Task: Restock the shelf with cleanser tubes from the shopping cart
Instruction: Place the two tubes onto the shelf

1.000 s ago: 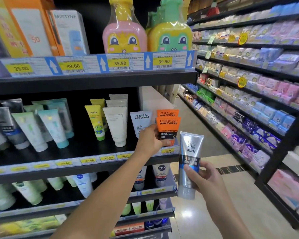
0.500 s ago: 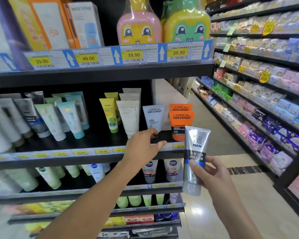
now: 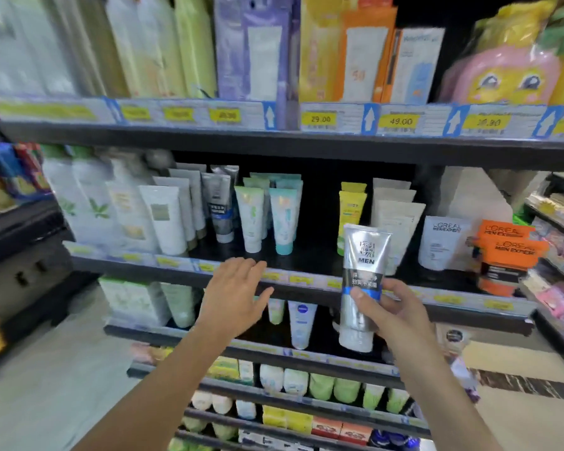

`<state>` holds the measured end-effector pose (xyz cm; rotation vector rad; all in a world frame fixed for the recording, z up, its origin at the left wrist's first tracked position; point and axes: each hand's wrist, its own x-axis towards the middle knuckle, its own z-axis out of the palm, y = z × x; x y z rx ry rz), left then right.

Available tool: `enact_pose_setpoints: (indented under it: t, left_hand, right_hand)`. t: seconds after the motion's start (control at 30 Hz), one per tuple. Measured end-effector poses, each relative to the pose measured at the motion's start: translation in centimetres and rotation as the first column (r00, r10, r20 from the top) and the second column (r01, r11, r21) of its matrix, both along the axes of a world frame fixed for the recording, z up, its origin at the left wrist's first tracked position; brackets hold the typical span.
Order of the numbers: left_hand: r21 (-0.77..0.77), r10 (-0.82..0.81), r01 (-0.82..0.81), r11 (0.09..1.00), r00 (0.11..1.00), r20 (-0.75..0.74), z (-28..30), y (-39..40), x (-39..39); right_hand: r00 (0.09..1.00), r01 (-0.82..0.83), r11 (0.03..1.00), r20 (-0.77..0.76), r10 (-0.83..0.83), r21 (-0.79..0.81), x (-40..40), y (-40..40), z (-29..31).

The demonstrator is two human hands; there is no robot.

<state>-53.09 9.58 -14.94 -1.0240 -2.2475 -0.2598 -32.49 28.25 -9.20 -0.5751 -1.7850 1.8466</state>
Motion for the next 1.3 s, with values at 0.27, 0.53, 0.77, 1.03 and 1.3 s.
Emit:
enact_pose_setpoints:
  t: [0.27, 0.53, 0.77, 1.03, 1.3]
  left_hand:
    - [-0.099, 0.014, -0.015, 0.995, 1.0, -0.004, -0.5, -9.9, -8.1]
    - [-0.04, -0.099, 0.099, 0.994, 0.995, -0.023, -1.8, -11.0, -9.2]
    - [0.057, -0.132, 0.132, 0.99, 0.991, -0.012, -2.4, -11.1, -9.3]
    - [0.07, -0.126, 0.129, 0.989, 0.991, -0.051, -2.4, -10.9, -9.3]
    - [0.137, -0.15, 0.151, 0.979, 0.989, -0.016, -2.6, -10.6, -9.3]
  right_hand:
    - [0.998, -0.006, 1.0, -0.06, 0.006, 0.001, -7.7, -9.9, 1.4]
    - [0.993, 0.062, 0.986, -0.108, -0.045, 0.157, -15.2, -14.7, 2.7]
    - [0.984, 0.128, 0.955, -0.158, -0.088, 0.268, -21.7, -14.8, 2.6]
    - [0.985, 0.149, 0.902, -0.14, -0.1, 0.405, -26.6, -15.9, 0.5]
    - [0.986, 0.165, 0.868, -0.064, -0.153, 0.468, -28.3, -15.8, -0.6]
